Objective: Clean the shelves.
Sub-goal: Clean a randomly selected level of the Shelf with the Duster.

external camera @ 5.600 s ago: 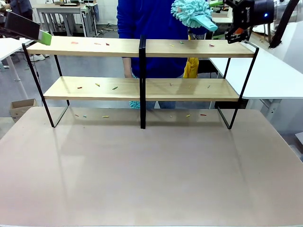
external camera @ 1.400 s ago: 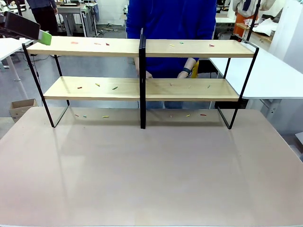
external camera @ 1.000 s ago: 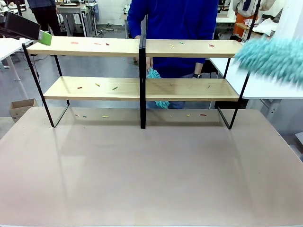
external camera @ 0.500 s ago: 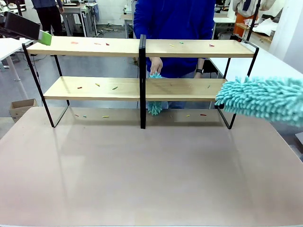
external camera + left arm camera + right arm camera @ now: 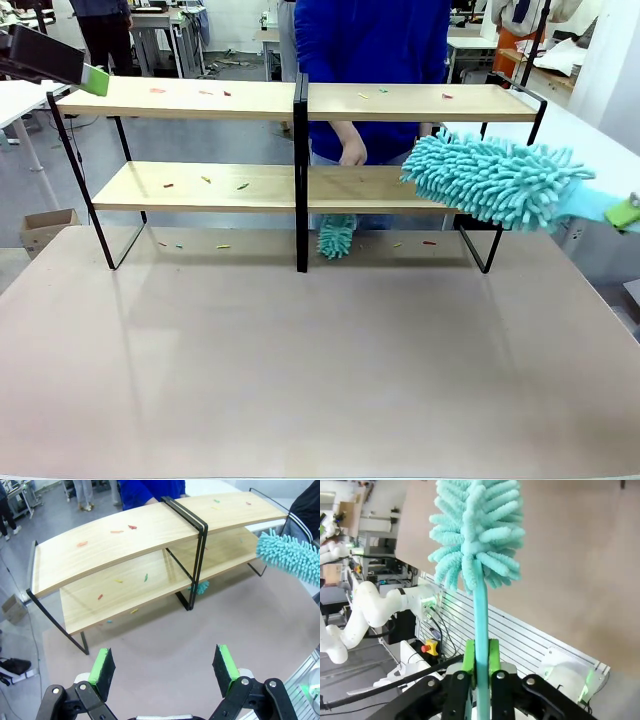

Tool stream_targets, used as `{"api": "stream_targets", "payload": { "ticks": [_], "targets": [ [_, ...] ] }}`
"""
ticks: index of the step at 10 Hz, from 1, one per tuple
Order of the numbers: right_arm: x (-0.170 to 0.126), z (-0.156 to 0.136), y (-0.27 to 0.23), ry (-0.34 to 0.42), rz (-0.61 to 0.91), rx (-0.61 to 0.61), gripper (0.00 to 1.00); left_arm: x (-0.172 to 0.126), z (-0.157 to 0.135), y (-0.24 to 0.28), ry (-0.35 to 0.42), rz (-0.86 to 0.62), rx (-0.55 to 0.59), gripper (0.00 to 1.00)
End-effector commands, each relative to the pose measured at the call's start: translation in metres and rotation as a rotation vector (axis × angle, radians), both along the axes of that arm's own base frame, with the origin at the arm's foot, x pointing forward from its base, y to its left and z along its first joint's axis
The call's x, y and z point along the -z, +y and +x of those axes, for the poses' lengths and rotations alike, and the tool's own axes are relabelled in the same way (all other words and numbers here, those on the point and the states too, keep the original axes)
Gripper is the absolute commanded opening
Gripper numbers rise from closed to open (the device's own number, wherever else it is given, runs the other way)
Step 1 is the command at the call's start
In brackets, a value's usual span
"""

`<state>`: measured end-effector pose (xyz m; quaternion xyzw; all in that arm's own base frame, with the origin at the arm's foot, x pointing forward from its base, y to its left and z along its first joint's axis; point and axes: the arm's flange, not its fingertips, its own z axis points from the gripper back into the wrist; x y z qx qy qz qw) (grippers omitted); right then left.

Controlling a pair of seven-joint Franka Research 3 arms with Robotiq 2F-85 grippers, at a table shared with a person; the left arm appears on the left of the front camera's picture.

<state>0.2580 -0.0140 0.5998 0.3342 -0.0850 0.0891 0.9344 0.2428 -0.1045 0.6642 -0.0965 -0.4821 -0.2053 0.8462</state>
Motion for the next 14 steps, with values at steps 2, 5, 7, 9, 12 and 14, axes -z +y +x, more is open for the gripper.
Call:
{"api": "stream_targets", "payload": {
  "ticks": [2, 5, 7, 9, 12, 14],
  "targets": [
    [0.002, 0.006, -0.021, 0.084, 0.085, -0.01, 0.12, -0.001, -0.001, 0.001, -0.002, -0.003, 0.0, 1.0],
    [0.027, 0.048, 0.021, 0.026, 0.104, -0.031, 0.12, -0.001, -0.001, 0.001, -0.002, -0.003, 0.0, 1.0],
    [0.035, 0.055, 0.041, -0.004, 0.106, -0.057, 0.12, -0.001, -0.001, 0.001, -0.002, -0.003, 0.0, 1.0],
    [0.026, 0.034, 0.01, 0.067, 0.118, -0.036, 0.12, -0.001, -0.001, 0.001, -0.002, -0.003, 0.0, 1.0],
    [0.003, -0.019, -0.05, 0.195, 0.184, -0.047, 0.12, -0.001, -0.001, 0.001, -0.002, -0.003, 0.0, 1.0],
    [-0.001, -0.034, -0.068, 0.21, 0.183, -0.019, 0.12, -0.001, -0.001, 0.001, -0.002, -0.003, 0.0, 1.0]
  ]
}}
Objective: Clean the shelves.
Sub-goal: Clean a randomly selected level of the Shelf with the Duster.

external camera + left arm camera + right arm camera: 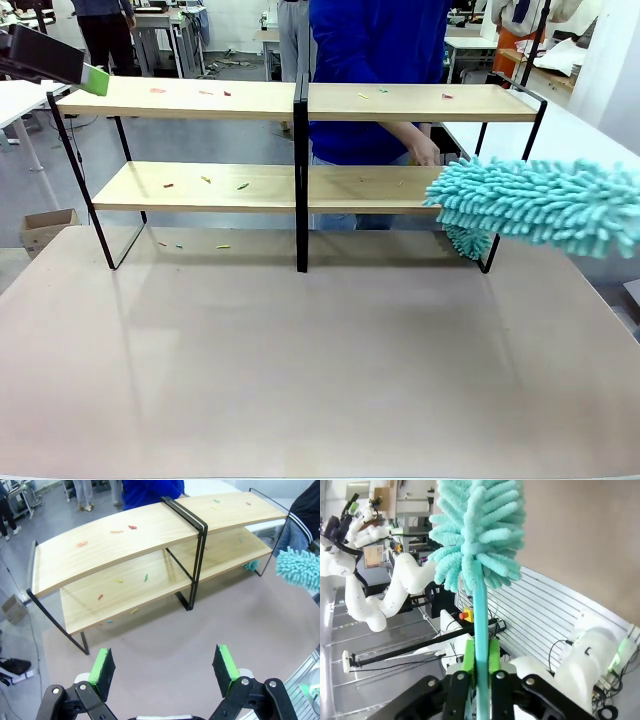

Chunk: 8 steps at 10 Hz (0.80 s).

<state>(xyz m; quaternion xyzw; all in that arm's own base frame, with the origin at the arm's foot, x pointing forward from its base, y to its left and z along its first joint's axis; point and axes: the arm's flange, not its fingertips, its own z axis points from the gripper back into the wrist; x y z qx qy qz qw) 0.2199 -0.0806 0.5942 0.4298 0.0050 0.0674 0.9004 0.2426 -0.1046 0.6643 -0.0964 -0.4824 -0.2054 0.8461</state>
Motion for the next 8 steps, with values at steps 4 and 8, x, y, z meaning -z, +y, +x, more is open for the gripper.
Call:
{"api": "stream_targets", "payload": {
  "ticks": [4, 8],
  "targets": [
    [0.002, 0.04, 0.05, -0.062, -0.035, -0.029, 0.12, -0.001, 0.0, 0.001, -0.001, -0.003, 0.0, 1.0],
    [0.02, 0.084, 0.138, -0.136, -0.183, -0.057, 0.12, -0.001, 0.0, 0.001, -0.001, -0.003, 0.0, 1.0]
  ]
}}
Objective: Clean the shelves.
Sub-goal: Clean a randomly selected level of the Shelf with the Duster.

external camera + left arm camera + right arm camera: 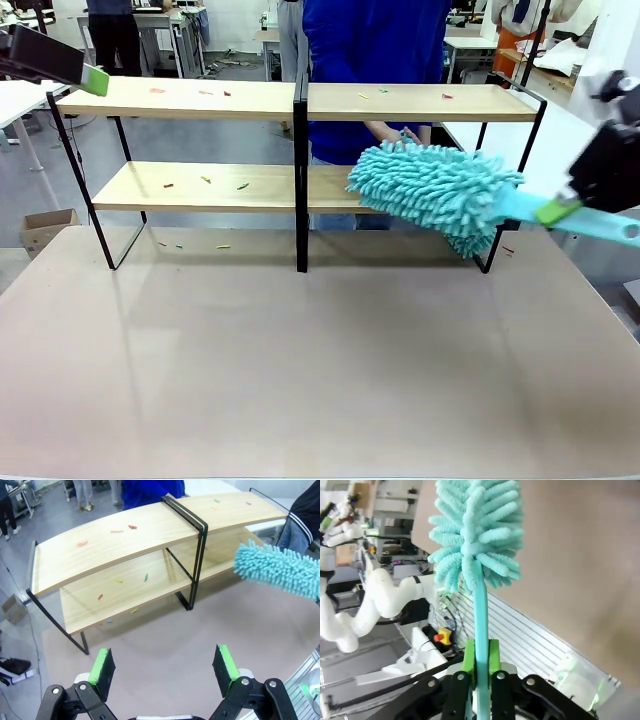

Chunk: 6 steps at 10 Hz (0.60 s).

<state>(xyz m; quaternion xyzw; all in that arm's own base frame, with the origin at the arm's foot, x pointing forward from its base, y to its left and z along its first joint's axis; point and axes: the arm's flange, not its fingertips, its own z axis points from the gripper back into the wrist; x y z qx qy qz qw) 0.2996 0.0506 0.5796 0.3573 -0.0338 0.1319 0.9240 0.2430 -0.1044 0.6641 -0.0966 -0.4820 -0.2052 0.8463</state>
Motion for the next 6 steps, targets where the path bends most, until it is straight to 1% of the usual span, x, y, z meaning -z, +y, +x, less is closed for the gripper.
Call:
{"api": "stream_targets", "payload": {
  "ticks": [1, 2, 3, 4, 5, 6],
  "targets": [
    [-0.006, -0.009, -0.025, 0.023, 0.043, 0.017, 0.12, -0.001, -0.001, 0.001, -0.002, -0.003, 0.0, 1.0],
    [0.0, 0.0, 0.0, 0.0, 0.0, 0.0, 0.12, -0.001, -0.001, 0.001, -0.002, -0.003, 0.0, 1.0],
    [0.001, 0.012, -0.007, -0.089, -0.033, 0.046, 0.12, -0.001, -0.001, 0.001, -0.002, -0.003, 0.0, 1.0],
    [0.003, 0.021, -0.006, -0.123, 0.006, 0.031, 0.12, -0.001, -0.001, 0.001, -0.002, -0.003, 0.0, 1.0],
    [0.009, 0.037, 0.002, -0.16, 0.012, 0.007, 0.12, -0.001, -0.001, 0.001, -0.002, -0.003, 0.0, 1.0],
    [0.016, 0.051, 0.011, -0.194, 0.001, 0.007, 0.12, -0.001, -0.001, 0.001, -0.002, -0.003, 0.0, 1.0]
  ]
}}
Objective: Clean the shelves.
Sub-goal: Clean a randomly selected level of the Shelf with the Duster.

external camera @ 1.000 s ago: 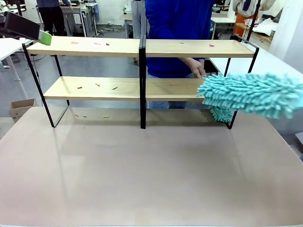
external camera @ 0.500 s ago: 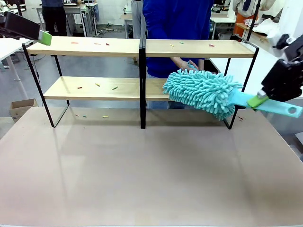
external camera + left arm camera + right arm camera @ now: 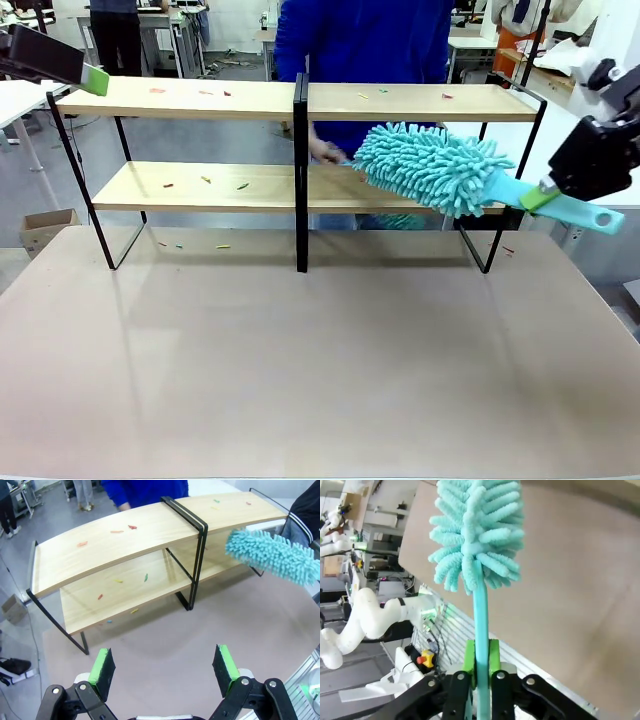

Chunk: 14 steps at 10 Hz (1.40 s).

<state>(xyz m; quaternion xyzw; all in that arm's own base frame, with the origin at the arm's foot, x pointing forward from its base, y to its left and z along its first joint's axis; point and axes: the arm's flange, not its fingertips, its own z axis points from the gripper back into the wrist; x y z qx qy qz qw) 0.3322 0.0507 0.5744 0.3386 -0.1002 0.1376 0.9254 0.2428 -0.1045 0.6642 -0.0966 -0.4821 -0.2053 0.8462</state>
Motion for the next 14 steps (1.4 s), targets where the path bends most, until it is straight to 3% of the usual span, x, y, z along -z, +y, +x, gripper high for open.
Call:
{"api": "stream_targets", "payload": {
  "ticks": [1, 3, 5, 8, 11, 12, 14],
  "targets": [
    [0.019, 0.033, 0.017, -0.032, 0.01, -0.026, 0.12, -0.001, -0.001, 0.001, -0.002, -0.003, 0.0, 1.0],
    [0.037, 0.057, 0.027, 0.004, 0.02, -0.024, 0.12, -0.001, -0.001, 0.001, -0.002, -0.003, 0.0, 1.0],
    [0.053, 0.073, 0.043, -0.022, 0.056, -0.02, 0.12, -0.001, -0.001, 0.001, -0.002, -0.003, 0.0, 1.0],
    [0.087, 0.098, 0.06, 0.04, 0.051, 0.034, 0.12, -0.001, -0.001, 0.001, -0.002, -0.003, 0.0, 1.0],
    [0.098, 0.108, 0.061, -0.021, 0.101, 0.153, 0.12, -0.001, -0.001, 0.001, -0.002, -0.003, 0.0, 1.0],
    [0.097, 0.103, 0.057, -0.029, 0.059, 0.242, 0.12, -0.001, -0.001, 0.001, -0.002, -0.003, 0.0, 1.0],
    [0.09, 0.081, 0.046, 0.072, -0.103, 0.422, 0.12, -0.001, -0.001, 0.001, -0.002, -0.003, 0.0, 1.0]
  ]
}}
